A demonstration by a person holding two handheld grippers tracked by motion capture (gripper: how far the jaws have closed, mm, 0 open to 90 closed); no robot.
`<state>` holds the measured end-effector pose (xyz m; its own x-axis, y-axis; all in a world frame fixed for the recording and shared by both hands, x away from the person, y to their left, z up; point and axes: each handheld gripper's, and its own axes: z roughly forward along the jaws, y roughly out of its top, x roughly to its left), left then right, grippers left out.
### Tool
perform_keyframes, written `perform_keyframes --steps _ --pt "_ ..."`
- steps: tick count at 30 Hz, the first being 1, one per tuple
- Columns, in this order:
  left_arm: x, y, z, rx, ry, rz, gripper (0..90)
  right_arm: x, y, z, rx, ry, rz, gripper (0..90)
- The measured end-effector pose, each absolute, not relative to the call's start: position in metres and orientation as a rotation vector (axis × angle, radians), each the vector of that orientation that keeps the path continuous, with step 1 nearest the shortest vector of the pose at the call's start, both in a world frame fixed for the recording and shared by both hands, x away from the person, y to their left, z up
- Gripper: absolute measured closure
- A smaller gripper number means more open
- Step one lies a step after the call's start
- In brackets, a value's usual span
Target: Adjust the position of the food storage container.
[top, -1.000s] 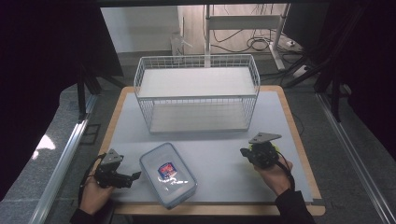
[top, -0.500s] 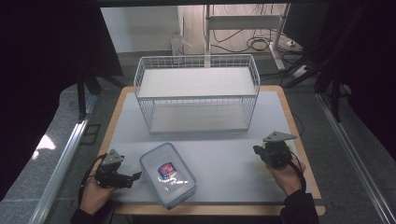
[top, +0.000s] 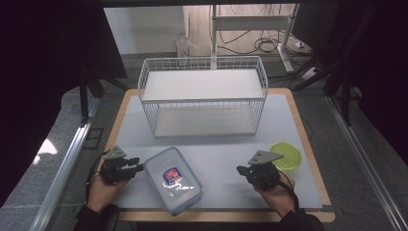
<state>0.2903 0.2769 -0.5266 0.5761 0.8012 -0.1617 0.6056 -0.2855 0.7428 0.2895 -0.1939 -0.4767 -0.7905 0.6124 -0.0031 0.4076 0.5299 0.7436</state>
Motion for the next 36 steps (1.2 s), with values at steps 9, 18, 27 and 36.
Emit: perform_keyframes --steps 9,18,27,36 --pt "0.308 0.276 -0.528 1.974 1.097 0.259 75.9 0.259 -0.141 -0.502 0.684 2.769 1.191 89.8" --pt "0.311 0.267 -0.529 2.019 1.054 0.206 84.1 0.243 -0.096 -0.514 0.535 2.897 1.205 89.9" --pt "0.309 0.255 -0.528 2.06 1.04 0.188 89.9 0.253 -0.11 -0.51 0.62 2.846 1.197 90.0" --pt "0.305 0.235 -0.526 2.08 1.038 0.168 89.9 0.275 -0.143 -0.507 0.833 2.708 1.155 89.9"
